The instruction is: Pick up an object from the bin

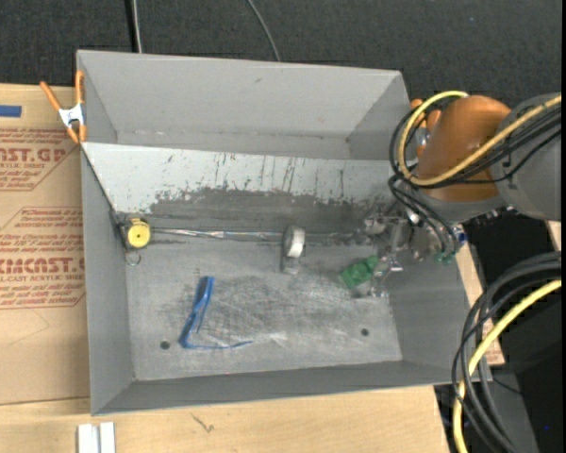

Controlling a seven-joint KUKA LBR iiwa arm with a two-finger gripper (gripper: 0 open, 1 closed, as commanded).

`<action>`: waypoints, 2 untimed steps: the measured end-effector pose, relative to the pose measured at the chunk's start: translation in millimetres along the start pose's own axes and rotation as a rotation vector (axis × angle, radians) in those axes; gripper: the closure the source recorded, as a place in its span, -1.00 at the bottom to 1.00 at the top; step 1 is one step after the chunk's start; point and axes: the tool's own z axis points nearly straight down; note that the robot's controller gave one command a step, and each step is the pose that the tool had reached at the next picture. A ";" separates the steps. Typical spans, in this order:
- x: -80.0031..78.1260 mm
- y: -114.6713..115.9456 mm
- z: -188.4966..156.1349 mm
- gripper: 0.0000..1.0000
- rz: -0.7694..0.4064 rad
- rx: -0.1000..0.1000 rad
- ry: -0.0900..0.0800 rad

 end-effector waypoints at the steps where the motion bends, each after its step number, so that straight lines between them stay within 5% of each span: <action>1: 1.4 -6.9 23.3 -1.00 -0.337 0.001 -0.004; 2: 6.9 -16.7 22.9 -1.00 -0.568 -0.014 -0.005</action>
Offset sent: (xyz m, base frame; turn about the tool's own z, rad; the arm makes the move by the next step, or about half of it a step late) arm -0.0043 -0.0078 -0.0261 -0.3358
